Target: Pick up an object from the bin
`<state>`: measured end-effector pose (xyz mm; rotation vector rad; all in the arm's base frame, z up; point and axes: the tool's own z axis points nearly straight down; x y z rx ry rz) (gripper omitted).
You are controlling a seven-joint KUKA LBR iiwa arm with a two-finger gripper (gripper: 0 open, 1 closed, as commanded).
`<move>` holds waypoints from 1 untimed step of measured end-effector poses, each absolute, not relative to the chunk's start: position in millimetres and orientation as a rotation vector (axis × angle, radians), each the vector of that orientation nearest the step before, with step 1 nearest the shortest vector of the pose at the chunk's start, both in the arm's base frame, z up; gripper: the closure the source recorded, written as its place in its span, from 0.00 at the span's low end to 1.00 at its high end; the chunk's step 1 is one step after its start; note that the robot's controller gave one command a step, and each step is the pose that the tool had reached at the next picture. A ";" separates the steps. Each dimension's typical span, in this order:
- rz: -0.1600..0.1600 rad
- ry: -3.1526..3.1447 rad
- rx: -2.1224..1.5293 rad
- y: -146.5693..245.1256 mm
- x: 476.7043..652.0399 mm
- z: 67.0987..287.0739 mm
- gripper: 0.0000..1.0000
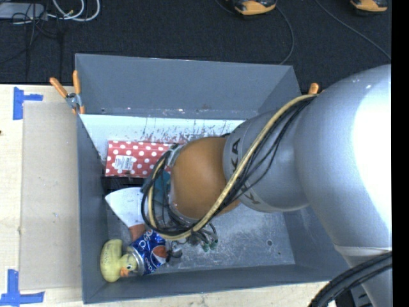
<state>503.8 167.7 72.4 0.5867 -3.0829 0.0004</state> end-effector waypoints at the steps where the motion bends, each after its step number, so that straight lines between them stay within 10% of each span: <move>1: 0.001 -3.079 0.585 167.8 502.3 87.7 1.00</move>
Offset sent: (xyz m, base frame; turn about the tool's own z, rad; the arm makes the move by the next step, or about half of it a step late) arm 0.0000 -0.0001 0.0925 0.0000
